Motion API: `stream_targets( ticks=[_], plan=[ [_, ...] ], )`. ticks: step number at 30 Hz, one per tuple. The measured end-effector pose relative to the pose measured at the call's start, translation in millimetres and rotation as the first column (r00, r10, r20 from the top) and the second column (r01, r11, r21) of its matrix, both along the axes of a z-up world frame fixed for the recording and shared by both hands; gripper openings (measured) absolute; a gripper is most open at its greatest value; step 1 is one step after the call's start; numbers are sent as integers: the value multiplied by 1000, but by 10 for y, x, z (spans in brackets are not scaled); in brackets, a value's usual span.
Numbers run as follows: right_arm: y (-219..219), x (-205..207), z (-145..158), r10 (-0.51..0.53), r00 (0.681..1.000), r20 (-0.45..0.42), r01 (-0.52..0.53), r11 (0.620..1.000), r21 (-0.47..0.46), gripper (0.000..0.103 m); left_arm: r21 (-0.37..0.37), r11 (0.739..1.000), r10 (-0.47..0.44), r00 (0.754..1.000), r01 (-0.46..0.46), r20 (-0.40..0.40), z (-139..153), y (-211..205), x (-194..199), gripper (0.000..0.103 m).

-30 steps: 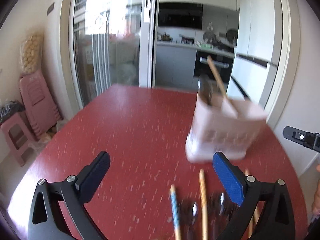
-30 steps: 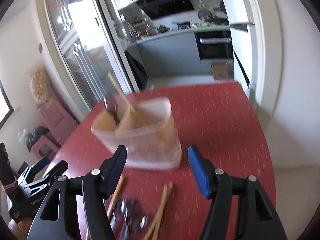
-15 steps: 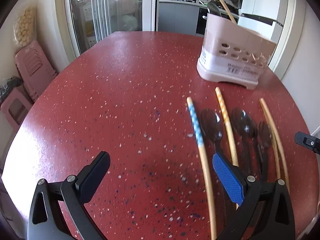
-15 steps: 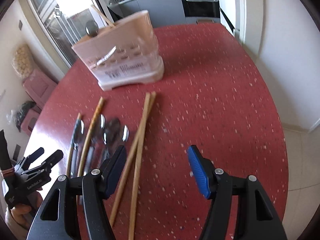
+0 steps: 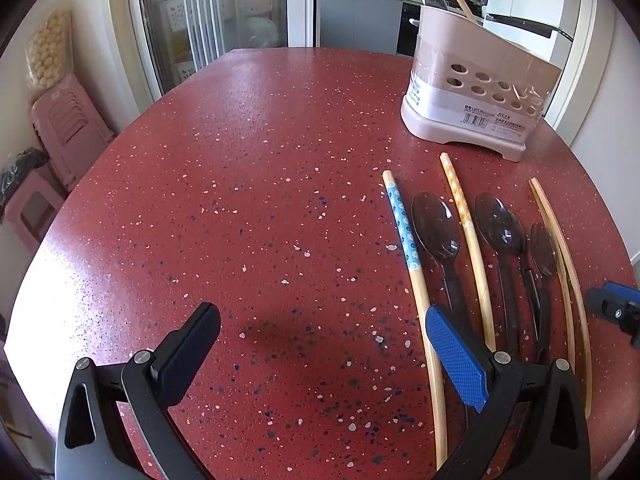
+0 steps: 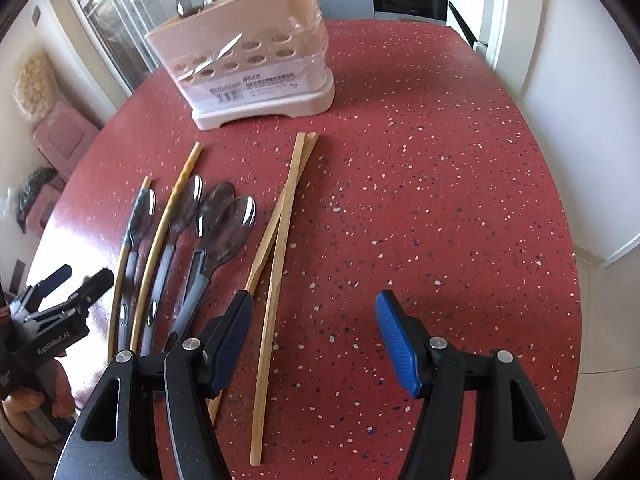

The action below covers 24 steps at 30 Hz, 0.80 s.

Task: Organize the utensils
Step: 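Move both tools back down to the remaining utensils on the table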

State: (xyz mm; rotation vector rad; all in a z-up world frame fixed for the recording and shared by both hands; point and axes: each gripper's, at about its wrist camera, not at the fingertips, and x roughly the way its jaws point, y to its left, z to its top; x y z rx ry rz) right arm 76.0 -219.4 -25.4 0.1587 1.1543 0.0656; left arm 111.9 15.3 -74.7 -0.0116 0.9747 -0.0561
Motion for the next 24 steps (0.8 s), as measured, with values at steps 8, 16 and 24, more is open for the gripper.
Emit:
stream_targets(
  ticks=[8, 16, 24],
  plan=[
    [129, 46, -65, 21, 999, -37, -24, 996, -84, 67, -9, 1000, -20, 999, 20, -25, -36, -62, 70, 103],
    [162, 358, -74, 38, 996, -78, -48, 989, -143, 55, 35, 998, -60, 997, 61, -42, -60, -150, 221, 103],
    [110, 744, -61, 54, 984, -167, -75, 990, -121, 42, 25, 991, -125, 988, 128, -87, -7, -206, 402, 103]
  ],
)
